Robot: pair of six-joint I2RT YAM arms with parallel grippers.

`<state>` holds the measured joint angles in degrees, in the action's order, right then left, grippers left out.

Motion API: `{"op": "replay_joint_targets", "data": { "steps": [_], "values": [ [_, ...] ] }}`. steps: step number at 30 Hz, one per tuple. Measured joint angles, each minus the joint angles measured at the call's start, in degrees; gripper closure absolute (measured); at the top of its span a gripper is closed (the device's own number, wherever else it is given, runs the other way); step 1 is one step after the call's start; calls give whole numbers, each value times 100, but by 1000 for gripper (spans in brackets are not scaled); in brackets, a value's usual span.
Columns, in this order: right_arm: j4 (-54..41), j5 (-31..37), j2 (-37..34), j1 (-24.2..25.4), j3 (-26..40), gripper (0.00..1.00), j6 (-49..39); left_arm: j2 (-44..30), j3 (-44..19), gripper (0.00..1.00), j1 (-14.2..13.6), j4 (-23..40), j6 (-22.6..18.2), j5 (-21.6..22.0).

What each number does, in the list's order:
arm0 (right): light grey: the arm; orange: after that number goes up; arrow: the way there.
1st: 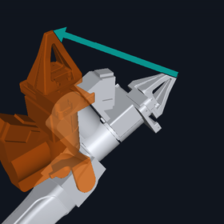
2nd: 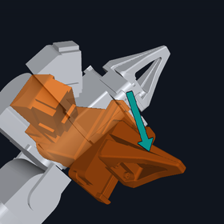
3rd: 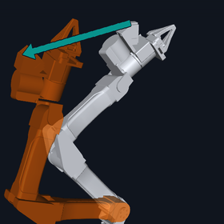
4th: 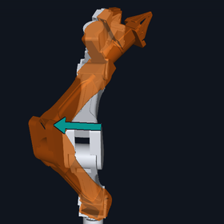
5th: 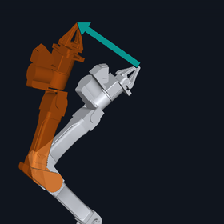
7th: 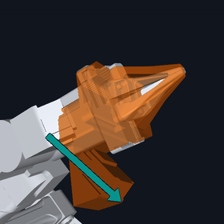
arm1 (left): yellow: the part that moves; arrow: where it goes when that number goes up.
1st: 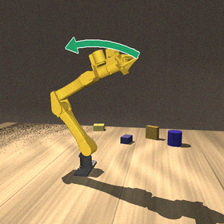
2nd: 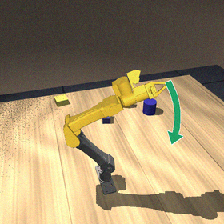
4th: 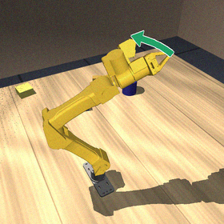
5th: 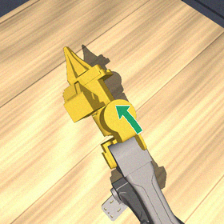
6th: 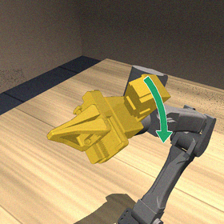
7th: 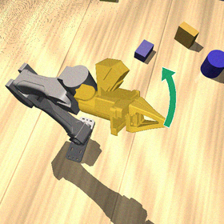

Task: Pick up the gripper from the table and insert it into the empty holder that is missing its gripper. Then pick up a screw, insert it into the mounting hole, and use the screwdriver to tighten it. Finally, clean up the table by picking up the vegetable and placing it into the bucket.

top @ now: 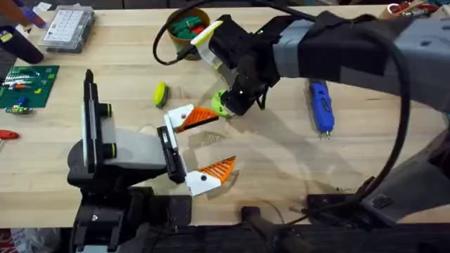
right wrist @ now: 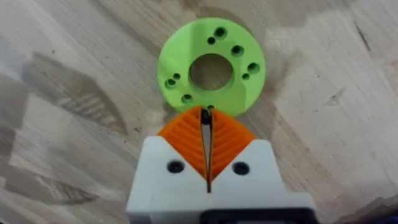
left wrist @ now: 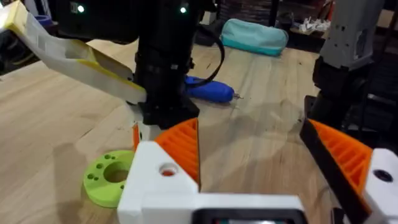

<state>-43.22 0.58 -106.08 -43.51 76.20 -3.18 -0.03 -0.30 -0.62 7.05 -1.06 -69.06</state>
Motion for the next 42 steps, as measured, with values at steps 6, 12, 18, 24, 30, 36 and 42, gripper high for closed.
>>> {"op": "replay_joint_targets", "data": {
  "steps": [6,12,18,24,30,36,42],
  "values": [
    [-25,0,2,0,6,998,0,0,0,6,0,0,0,0],
    [-356,0,90,4,207,998,-2,0,0,6,0,0,0,0],
    [-572,0,372,93,504,998,-3,0,0,6,0,0,0,0],
    [-911,4,777,337,750,998,-32,0,0,6,0,0,0,0],
    [-1807,4,951,534,1323,998,-250,0,0,6,0,0,0,0],
    [-2646,5,949,540,2006,998,-552,0,0,6,0,0,0,-2],
    [-3303,10,944,500,2949,998,-660,0,0,6,0,0,0,-2]
  ]
}}
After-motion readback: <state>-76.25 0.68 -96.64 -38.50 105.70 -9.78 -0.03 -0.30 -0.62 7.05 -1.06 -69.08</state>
